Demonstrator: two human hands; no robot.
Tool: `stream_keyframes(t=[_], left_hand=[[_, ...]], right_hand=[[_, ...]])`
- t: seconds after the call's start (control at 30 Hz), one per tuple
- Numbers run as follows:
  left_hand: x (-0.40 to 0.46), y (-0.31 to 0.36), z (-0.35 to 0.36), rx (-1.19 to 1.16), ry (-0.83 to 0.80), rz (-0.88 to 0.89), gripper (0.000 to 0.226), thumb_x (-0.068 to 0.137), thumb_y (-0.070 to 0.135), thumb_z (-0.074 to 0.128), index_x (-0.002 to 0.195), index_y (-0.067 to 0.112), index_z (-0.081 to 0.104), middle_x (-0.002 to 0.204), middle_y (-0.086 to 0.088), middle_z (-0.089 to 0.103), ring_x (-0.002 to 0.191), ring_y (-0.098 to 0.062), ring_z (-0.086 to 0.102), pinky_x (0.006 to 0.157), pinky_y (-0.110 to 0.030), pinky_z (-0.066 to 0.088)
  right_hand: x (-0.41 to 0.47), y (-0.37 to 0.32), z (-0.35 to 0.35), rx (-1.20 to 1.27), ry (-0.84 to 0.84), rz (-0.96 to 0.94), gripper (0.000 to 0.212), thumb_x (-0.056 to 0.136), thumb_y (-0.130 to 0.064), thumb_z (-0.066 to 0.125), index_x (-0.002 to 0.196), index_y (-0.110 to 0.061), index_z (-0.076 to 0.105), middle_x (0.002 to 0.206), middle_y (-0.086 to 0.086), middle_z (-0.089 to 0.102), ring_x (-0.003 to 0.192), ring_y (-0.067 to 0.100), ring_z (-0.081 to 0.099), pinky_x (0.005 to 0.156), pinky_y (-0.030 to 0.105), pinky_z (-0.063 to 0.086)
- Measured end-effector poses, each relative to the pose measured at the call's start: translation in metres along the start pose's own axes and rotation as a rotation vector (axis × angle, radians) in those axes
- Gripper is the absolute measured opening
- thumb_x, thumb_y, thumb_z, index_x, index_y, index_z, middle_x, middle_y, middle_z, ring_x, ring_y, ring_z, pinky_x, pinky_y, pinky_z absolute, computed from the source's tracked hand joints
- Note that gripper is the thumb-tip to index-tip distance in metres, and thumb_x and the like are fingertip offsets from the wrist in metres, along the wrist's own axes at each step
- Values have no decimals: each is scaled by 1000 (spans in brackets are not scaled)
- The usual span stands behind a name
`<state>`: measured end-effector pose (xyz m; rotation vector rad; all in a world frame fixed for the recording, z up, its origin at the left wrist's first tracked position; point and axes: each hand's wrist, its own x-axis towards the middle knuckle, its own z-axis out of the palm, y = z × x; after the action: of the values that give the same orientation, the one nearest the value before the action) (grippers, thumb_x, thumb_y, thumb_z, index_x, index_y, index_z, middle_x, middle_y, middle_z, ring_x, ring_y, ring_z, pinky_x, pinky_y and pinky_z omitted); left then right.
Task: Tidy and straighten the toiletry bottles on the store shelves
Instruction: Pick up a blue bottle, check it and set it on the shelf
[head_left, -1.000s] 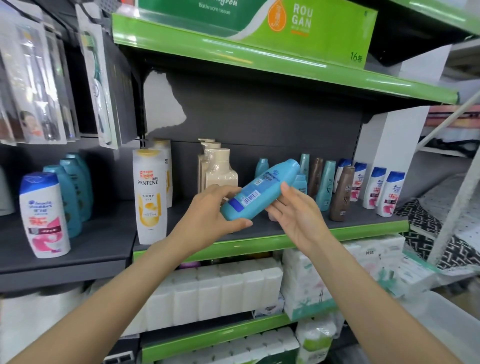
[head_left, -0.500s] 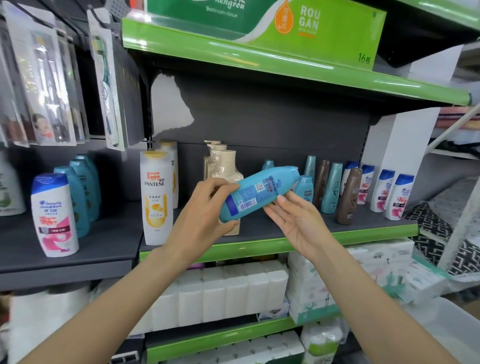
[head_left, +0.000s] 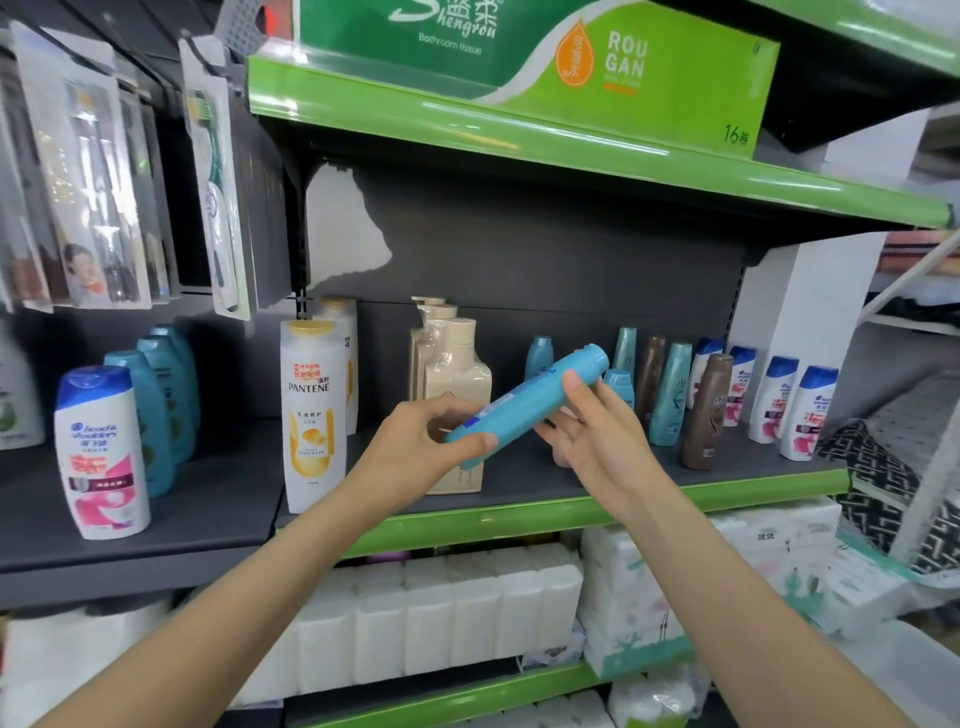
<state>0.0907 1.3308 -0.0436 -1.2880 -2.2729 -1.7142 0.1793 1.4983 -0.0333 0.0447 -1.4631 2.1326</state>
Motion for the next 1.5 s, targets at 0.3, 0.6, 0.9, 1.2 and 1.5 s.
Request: stream_keyframes(t=[0.3, 0.6, 0.9, 1.2, 1.5], left_hand=[[41, -2, 26, 247, -52, 60, 37, 81, 33, 69, 116, 29, 57, 106, 7, 66, 95, -7, 61, 86, -26, 50], [100, -9, 73, 421, 7, 39, 32, 96, 26, 50, 124, 11, 48, 110, -8, 61, 85, -12, 51, 62, -15, 35], [159, -20, 103, 388, 68, -58, 31, 98, 22, 45, 126, 8, 45, 118, -11, 58, 97, -16, 57, 71, -22, 48], [201, -43, 127, 419, 169, -152, 34, 93, 17, 55, 124, 9, 46, 115, -12, 60, 99, -26, 61, 83, -43, 54], [223, -57, 137, 338, 232, -113, 44, 82, 6, 66, 123, 17, 53, 105, -7, 61, 93, -18, 58, 71, -26, 48]], right_hand=[[35, -13, -2, -216, 93, -99, 34, 84, -13, 68, 115, -5, 54, 113, 16, 63, 100, 26, 67, 76, 32, 59], [111, -30, -44, -485, 85, -100, 32, 93, -24, 58, 117, -3, 56, 113, 12, 65, 99, 20, 66, 88, 35, 55], [192, -51, -79, -532, -38, -89, 24, 92, -18, 59, 116, -14, 59, 111, 5, 62, 97, 21, 64, 84, 35, 56], [239, -42, -105, -558, -30, -40, 12, 89, -17, 64, 99, -12, 60, 107, 10, 60, 93, 24, 63, 78, 36, 57], [257, -41, -118, -657, -78, 96, 26, 79, -16, 75, 101, -10, 61, 103, 12, 65, 86, 24, 66, 73, 34, 58]])
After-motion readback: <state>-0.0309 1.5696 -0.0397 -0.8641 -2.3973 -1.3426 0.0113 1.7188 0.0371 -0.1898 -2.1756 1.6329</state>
